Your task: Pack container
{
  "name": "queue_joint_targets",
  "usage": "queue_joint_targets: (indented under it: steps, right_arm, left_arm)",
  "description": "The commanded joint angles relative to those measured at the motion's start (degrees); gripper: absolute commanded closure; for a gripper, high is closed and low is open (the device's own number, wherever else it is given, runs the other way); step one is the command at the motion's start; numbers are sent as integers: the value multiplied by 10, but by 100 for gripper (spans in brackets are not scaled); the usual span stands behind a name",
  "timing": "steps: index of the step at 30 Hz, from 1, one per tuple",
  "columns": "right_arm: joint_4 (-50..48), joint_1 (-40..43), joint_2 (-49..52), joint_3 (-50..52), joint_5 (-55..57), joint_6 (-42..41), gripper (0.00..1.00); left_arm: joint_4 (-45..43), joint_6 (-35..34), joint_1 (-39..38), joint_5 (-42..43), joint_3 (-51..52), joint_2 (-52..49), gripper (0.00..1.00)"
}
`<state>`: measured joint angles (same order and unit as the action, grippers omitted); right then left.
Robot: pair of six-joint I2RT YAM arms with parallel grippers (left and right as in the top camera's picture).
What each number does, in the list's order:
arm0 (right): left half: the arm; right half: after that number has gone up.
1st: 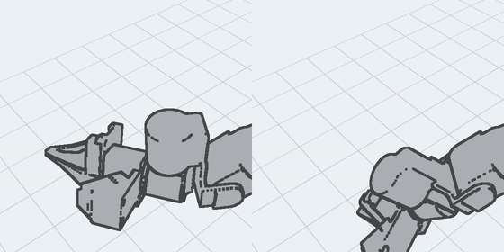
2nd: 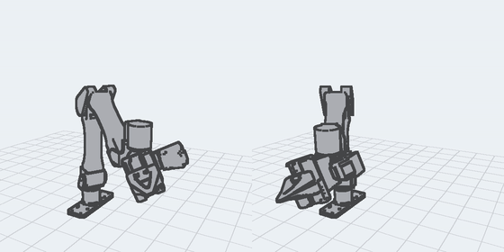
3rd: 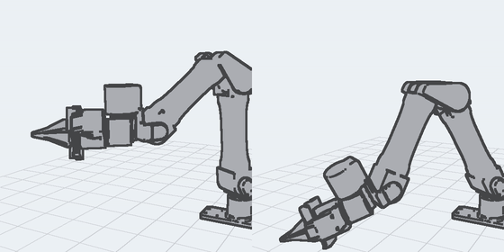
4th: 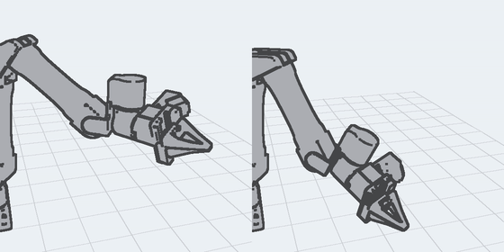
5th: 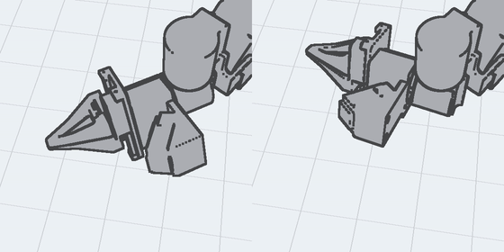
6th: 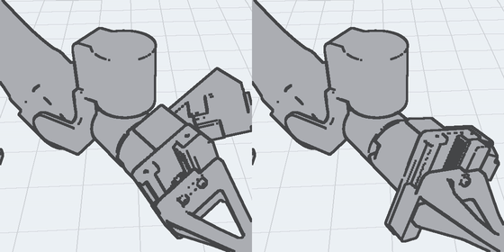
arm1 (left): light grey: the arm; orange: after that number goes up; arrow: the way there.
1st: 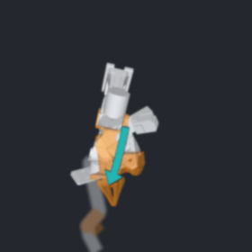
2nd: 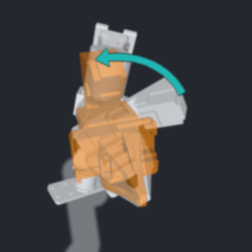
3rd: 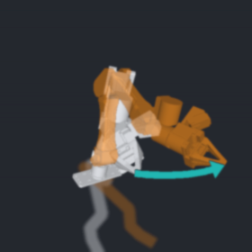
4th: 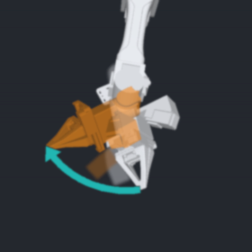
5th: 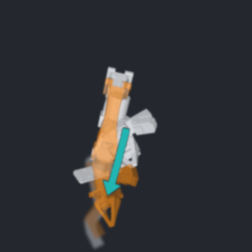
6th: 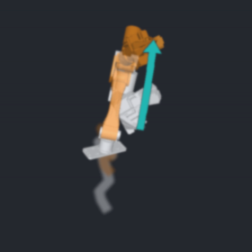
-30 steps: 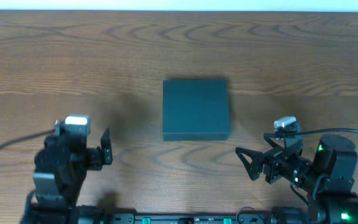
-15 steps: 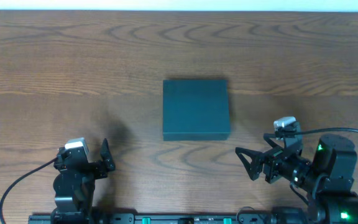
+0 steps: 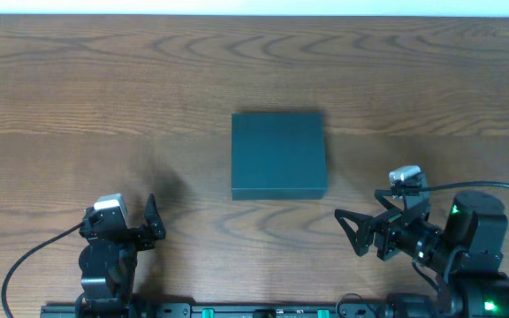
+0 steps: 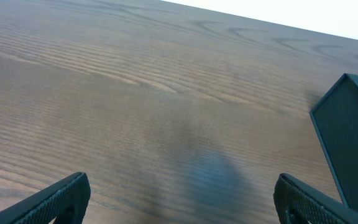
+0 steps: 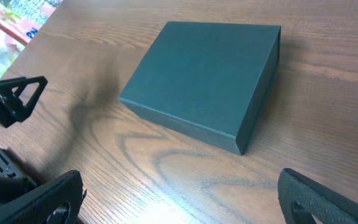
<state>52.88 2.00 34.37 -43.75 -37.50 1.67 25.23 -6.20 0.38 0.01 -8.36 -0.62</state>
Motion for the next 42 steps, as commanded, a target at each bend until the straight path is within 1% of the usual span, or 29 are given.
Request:
queue_joint_targets:
  steps: [1,18,19,23,25,27,33,35,36,42]
  right_arm:
    - [0,-2,-3,0,-2,-8,1]
    - [0,-3,-6,1,-2,-8,1]
    - [-1,-5,-16,1,3,-7,1]
    - [10,-6,-75,9,88,-7,1]
    - [24,-6,-113,29,117,-7,1]
    - [21,-6,-161,71,131,-7,1]
    - [-18,-7,-297,212,131,-8,1]
    - [-23,-11,-330,245,131,-8,1]
    - [-27,-15,-343,263,131,-8,1]
    - [-49,-45,-341,318,131,-8,1]
  left_arm:
    - [-2,0,3,5,11,4,5]
    - [-2,0,3,5,11,4,5]
    - [-2,0,3,4,11,4,5]
    - [-2,0,3,4,11,4,4]
    - [-2,0,3,4,11,4,5]
    - [-2,0,3,4,11,4,4]
    - [-2,0,3,5,11,4,5]
    - [-2,0,3,4,11,4,5]
    - [-2,0,3,5,11,4,5]
    - [-2,0,3,5,11,4,5]
